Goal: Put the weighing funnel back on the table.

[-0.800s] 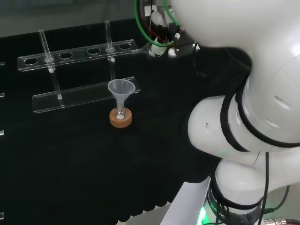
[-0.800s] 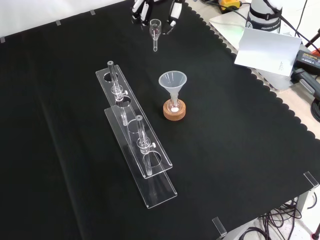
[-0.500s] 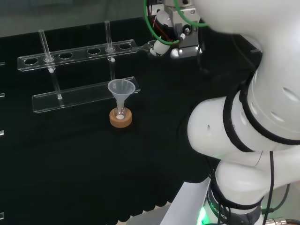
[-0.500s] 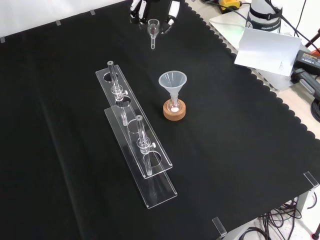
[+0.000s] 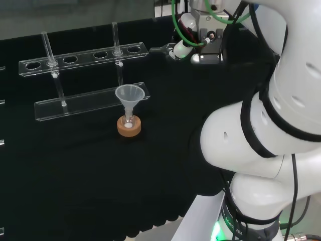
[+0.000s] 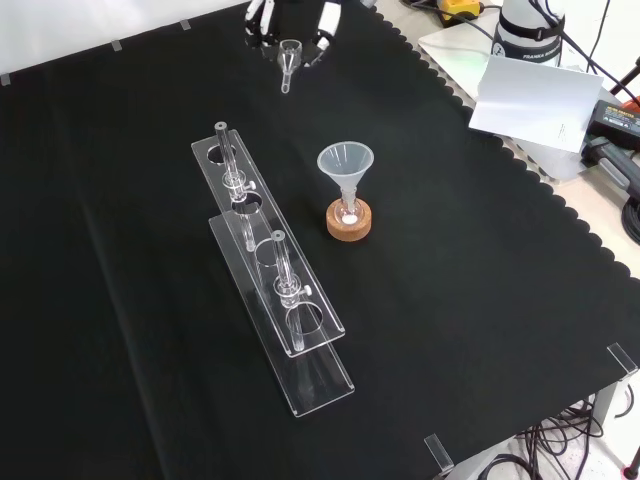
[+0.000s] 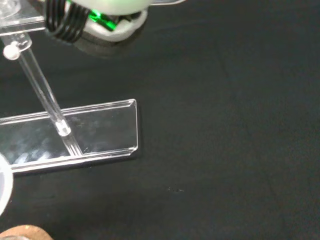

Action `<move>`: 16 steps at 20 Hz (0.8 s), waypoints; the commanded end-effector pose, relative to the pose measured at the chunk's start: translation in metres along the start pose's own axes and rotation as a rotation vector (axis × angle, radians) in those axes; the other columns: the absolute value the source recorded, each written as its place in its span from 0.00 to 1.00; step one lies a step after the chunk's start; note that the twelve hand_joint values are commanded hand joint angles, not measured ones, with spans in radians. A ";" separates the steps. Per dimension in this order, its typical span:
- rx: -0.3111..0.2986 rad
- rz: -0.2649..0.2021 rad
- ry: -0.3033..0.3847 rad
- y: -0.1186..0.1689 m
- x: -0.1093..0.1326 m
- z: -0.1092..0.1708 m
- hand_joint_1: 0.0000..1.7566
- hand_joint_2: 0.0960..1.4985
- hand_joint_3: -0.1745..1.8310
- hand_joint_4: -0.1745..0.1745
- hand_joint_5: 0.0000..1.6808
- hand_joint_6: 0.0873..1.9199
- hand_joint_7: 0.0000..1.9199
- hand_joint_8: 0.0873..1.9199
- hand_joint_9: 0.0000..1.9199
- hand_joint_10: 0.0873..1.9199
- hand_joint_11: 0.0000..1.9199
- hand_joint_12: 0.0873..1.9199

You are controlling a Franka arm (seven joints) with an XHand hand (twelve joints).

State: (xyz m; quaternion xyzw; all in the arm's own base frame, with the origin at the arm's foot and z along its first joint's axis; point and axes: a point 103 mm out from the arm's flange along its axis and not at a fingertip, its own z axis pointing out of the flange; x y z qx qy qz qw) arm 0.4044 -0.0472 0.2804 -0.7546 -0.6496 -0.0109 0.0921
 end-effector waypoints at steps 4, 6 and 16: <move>0.005 0.005 0.054 0.054 -0.041 0.011 0.65 0.45 0.31 1.00 0.83 0.15 0.32 0.34 0.61 0.03 0.53 0.45; 0.018 0.001 0.059 0.068 -0.050 0.017 0.65 0.45 0.31 1.00 0.83 0.15 0.32 0.34 0.61 0.03 0.53 0.45; 0.071 -0.008 0.086 0.127 -0.080 0.049 0.65 0.45 0.31 1.00 0.83 0.15 0.32 0.34 0.61 0.03 0.53 0.45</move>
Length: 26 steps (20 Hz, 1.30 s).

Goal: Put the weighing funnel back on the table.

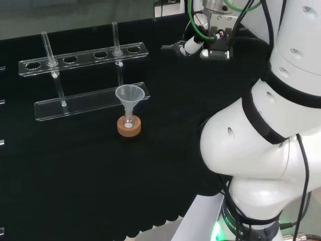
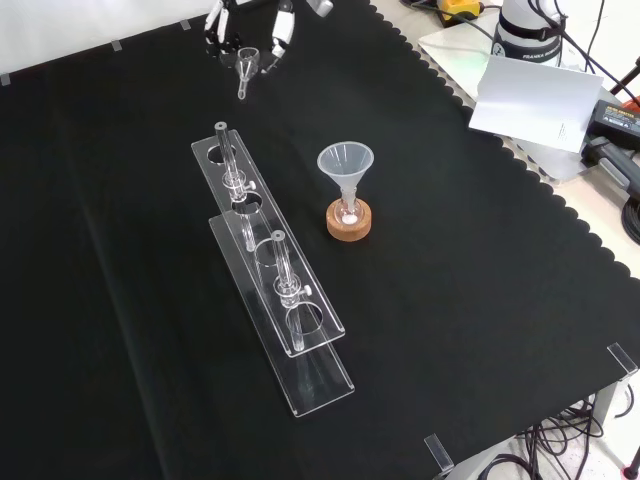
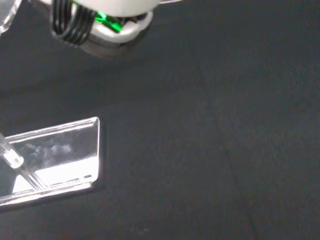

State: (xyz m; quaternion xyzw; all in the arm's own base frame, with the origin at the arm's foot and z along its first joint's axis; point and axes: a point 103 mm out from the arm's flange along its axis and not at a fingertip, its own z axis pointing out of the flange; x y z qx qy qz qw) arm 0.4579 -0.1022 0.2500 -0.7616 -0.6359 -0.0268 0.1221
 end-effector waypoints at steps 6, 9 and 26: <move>0.088 -0.031 0.034 0.095 -0.047 0.051 0.65 0.45 0.31 1.00 0.83 0.15 0.32 0.34 0.61 0.03 0.53 0.45; 0.109 -0.028 0.043 0.106 -0.055 0.062 0.65 0.45 0.31 1.00 0.83 0.15 0.32 0.34 0.61 0.03 0.53 0.45; 0.199 -0.075 0.097 0.130 -0.070 0.129 0.65 0.45 0.31 1.00 0.83 0.15 0.32 0.34 0.61 0.03 0.53 0.45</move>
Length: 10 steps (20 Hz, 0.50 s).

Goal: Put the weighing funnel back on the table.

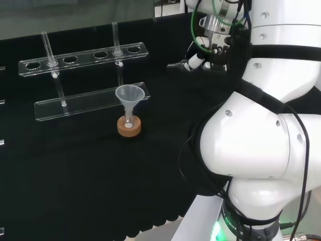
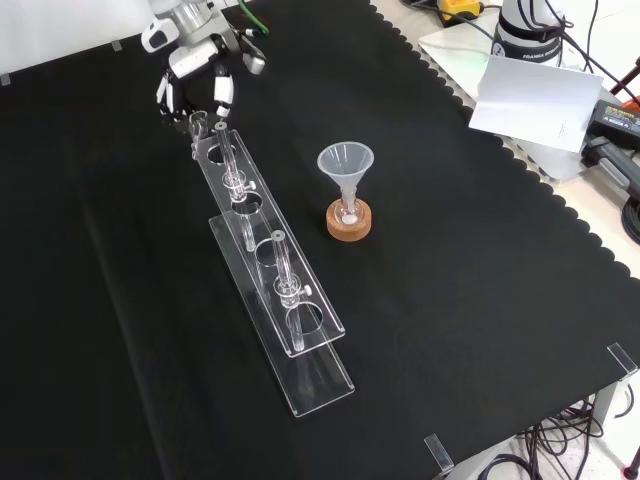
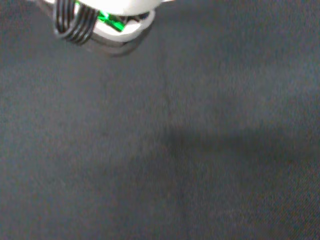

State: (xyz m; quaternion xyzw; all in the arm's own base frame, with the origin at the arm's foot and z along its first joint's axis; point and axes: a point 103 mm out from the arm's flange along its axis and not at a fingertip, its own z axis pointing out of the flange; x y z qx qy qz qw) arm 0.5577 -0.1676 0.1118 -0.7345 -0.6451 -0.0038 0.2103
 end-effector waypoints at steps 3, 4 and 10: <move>0.043 -0.055 0.017 0.007 0.003 0.030 0.65 0.45 0.31 1.00 0.83 0.15 0.32 0.34 0.61 0.03 0.53 0.45; 0.043 -0.059 0.013 0.007 0.005 0.032 0.65 0.45 0.31 1.00 0.83 0.15 0.32 0.34 0.61 0.03 0.53 0.45; 0.059 -0.081 -0.011 0.011 0.010 0.045 0.65 0.45 0.31 1.00 0.83 0.15 0.32 0.34 0.61 0.03 0.53 0.45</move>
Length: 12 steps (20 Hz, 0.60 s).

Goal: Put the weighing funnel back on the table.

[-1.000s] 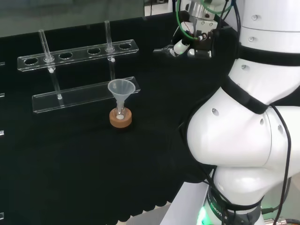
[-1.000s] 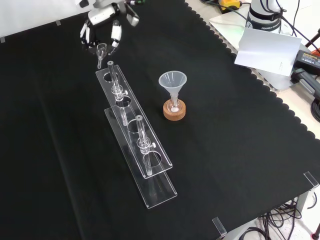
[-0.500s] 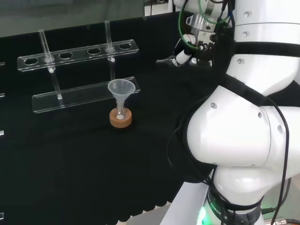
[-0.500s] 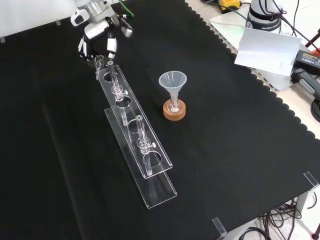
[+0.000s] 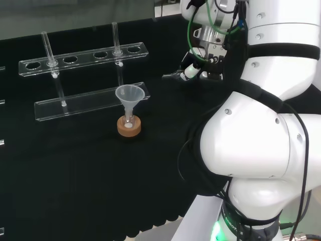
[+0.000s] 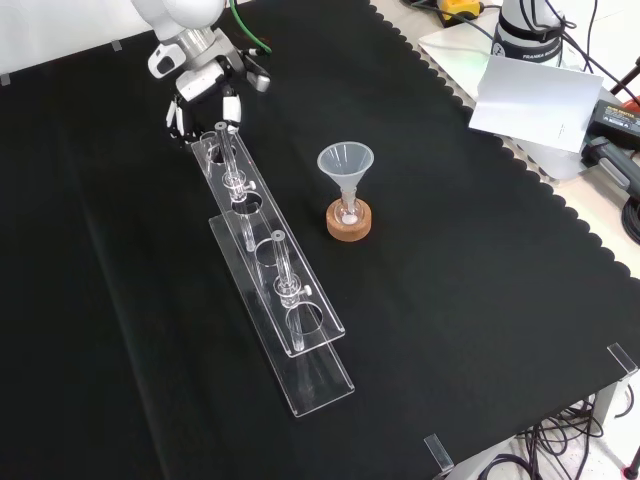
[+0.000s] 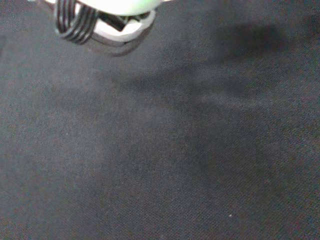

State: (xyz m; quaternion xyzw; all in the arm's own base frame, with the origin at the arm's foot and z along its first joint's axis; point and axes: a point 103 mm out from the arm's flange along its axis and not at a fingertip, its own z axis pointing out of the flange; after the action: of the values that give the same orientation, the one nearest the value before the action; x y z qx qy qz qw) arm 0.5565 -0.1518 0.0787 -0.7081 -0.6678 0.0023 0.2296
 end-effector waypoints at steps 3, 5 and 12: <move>0.011 -0.009 -0.023 0.007 0.004 0.015 0.65 0.45 0.31 1.00 0.83 0.15 0.32 0.34 0.61 0.03 0.52 0.45; 0.011 -0.007 -0.020 0.008 0.003 0.018 0.65 0.45 0.31 1.00 0.83 0.15 0.32 0.34 0.61 0.03 0.52 0.45; 0.014 -0.005 -0.027 0.011 0.003 0.021 0.65 0.45 0.31 1.00 0.83 0.15 0.31 0.34 0.61 0.03 0.52 0.45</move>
State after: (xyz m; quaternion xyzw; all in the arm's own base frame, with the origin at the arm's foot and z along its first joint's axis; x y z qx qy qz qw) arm 0.5608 -0.1430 0.0588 -0.7040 -0.6730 0.0139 0.2262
